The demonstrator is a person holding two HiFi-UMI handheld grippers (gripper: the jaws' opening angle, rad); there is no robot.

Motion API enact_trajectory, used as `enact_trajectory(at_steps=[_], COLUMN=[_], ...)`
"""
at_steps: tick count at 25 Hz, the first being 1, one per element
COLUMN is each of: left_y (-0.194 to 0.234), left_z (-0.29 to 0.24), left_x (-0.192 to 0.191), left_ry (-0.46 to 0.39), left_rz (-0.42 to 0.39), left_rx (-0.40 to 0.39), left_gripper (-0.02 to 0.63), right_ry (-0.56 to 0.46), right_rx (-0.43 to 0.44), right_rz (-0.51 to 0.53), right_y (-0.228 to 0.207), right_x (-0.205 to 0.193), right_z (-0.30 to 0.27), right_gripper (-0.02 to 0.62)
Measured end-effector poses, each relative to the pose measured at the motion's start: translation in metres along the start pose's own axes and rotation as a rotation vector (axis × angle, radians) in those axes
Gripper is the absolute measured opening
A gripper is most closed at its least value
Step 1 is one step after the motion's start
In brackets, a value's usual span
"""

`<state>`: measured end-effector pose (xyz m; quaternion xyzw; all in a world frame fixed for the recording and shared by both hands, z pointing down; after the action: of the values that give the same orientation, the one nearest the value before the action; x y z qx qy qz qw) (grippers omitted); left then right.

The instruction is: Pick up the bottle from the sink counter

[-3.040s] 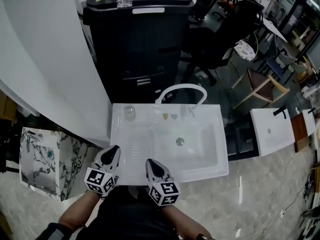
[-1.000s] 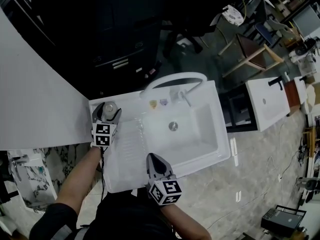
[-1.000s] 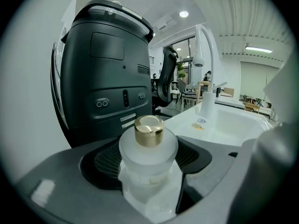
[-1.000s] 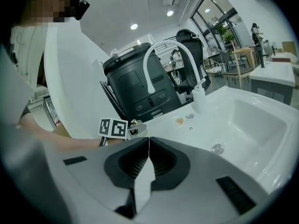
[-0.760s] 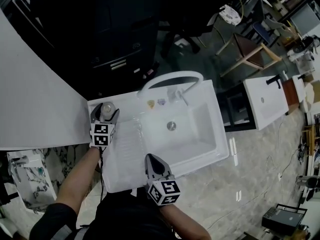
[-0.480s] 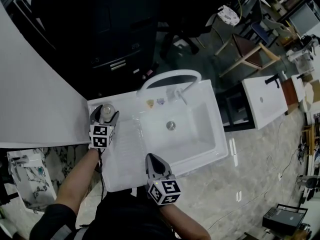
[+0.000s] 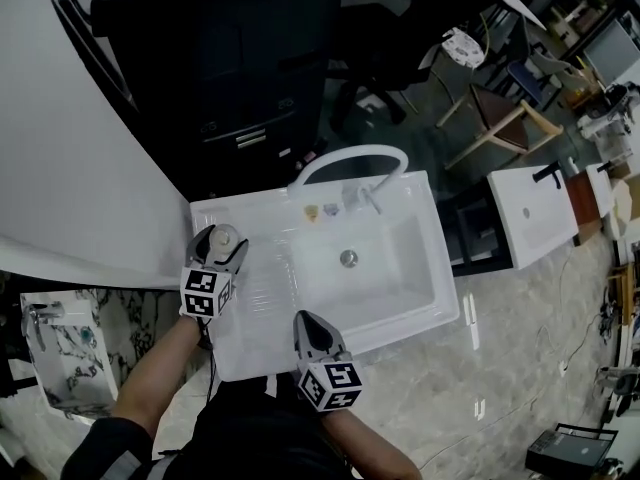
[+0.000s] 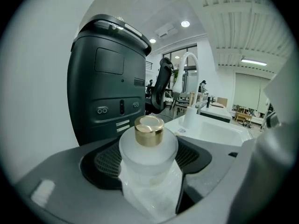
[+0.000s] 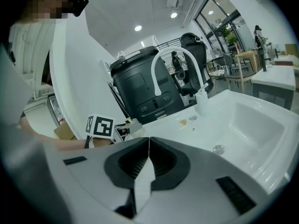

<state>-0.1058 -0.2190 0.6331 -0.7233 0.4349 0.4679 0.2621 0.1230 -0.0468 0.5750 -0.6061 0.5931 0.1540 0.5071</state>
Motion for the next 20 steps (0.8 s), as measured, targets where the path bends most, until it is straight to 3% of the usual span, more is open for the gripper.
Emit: enact_trajectory(at_steps=[8,20], left_y=[-0.021,-0.055], left_z=[0.045,0.115], left_x=[0.008,0.037], left_ry=[0.052,-0.006], left_rz=[-0.001,0.010], left_rx=[-0.062,-0.157], left_gripper=[0.336,0.336], right_ry=[-0.009,-0.035], right_rx=[0.016,0.039], right_rz=[0.012,0.041], right_y=[0.008,0.020], right_x=[-0.002,0.003], right_z=[0.010,0.027], right_gripper=[0.008,0.008])
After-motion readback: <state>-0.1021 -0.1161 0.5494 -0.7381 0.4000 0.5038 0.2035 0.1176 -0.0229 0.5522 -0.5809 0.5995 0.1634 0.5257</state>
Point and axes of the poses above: the fingertips, and each gripper's own axes: z backward along the fingers, y to its left, x out of its top, the point moved 9 cm from there along z, backward along the fingers, and after that the axes turned 2 degrees about -z, right-handed, at the moved point
